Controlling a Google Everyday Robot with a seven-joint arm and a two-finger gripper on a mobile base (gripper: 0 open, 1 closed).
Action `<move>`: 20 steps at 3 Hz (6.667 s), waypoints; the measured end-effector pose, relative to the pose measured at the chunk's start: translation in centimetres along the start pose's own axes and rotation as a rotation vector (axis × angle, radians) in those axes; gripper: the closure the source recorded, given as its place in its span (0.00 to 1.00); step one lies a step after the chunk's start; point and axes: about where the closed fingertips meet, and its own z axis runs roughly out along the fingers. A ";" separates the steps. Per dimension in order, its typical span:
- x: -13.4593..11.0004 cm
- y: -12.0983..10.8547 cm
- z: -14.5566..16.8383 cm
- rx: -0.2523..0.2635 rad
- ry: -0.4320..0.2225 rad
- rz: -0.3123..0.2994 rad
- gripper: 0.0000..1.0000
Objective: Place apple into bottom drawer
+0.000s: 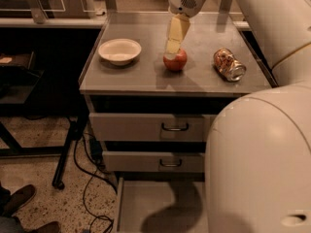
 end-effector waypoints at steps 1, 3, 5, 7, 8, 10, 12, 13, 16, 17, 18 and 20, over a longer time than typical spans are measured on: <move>1.5 -0.6 2.0 -0.019 -0.014 0.047 0.00; 3.5 -1.8 4.9 -0.049 -0.026 0.100 0.00; 4.3 -2.7 7.5 -0.077 -0.034 0.123 0.00; 5.0 -3.6 10.9 -0.100 -0.056 0.155 0.00; 5.0 -3.6 10.9 -0.100 -0.056 0.155 0.00; 5.0 -3.6 10.9 -0.100 -0.056 0.155 0.47; 5.0 -3.7 10.9 -0.100 -0.056 0.156 0.94; 4.6 -4.0 8.8 -0.037 -0.071 0.169 1.00; 3.5 2.2 -0.1 0.151 -0.131 0.187 1.00; 3.7 3.6 -0.7 0.149 -0.133 0.181 1.00; 3.8 8.5 -1.6 0.089 -0.132 0.200 1.00; 4.5 15.4 -0.6 -0.019 -0.103 0.249 1.00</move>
Offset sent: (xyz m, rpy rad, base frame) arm 0.0262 -0.0361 -0.0523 0.0471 0.1174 -0.0816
